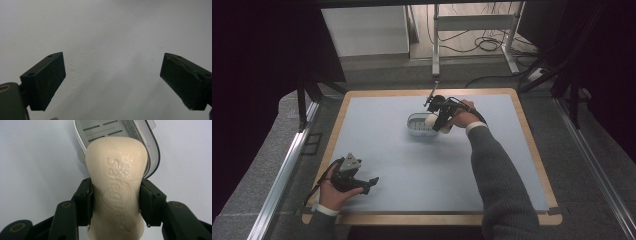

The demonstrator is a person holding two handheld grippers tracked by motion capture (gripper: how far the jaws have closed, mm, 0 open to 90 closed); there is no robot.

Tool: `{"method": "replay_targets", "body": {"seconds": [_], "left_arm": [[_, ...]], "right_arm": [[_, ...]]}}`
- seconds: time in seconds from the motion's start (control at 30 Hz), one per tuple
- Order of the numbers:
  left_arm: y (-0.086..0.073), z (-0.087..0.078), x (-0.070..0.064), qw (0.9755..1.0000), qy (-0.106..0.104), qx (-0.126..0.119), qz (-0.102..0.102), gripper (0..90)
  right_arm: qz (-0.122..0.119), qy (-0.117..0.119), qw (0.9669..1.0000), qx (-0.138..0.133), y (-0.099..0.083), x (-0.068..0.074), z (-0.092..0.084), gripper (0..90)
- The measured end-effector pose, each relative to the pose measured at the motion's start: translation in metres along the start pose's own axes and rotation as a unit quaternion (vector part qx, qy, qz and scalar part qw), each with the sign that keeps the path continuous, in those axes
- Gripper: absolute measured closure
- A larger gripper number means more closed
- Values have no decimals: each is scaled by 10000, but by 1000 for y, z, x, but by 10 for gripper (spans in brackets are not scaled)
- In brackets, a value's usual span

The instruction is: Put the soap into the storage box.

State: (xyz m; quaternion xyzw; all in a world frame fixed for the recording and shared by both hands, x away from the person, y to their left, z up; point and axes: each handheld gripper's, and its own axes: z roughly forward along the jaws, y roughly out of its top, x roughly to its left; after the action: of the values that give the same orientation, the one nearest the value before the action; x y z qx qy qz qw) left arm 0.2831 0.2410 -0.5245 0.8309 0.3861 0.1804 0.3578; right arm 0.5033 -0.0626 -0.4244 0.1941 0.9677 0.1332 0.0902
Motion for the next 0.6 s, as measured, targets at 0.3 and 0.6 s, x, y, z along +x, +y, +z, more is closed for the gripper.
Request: {"method": "replay_targets", "body": {"seconds": [0.3,0.6], "left_arm": [[0,0,0,10000,13,-13,-4,67],[0,0,0,10000,16,-18,-15,67]], "right_arm": [[13,19,10000,-58,12,-2,2,493],[-136,-61,9999,-7,23,-6,4,493]]}}
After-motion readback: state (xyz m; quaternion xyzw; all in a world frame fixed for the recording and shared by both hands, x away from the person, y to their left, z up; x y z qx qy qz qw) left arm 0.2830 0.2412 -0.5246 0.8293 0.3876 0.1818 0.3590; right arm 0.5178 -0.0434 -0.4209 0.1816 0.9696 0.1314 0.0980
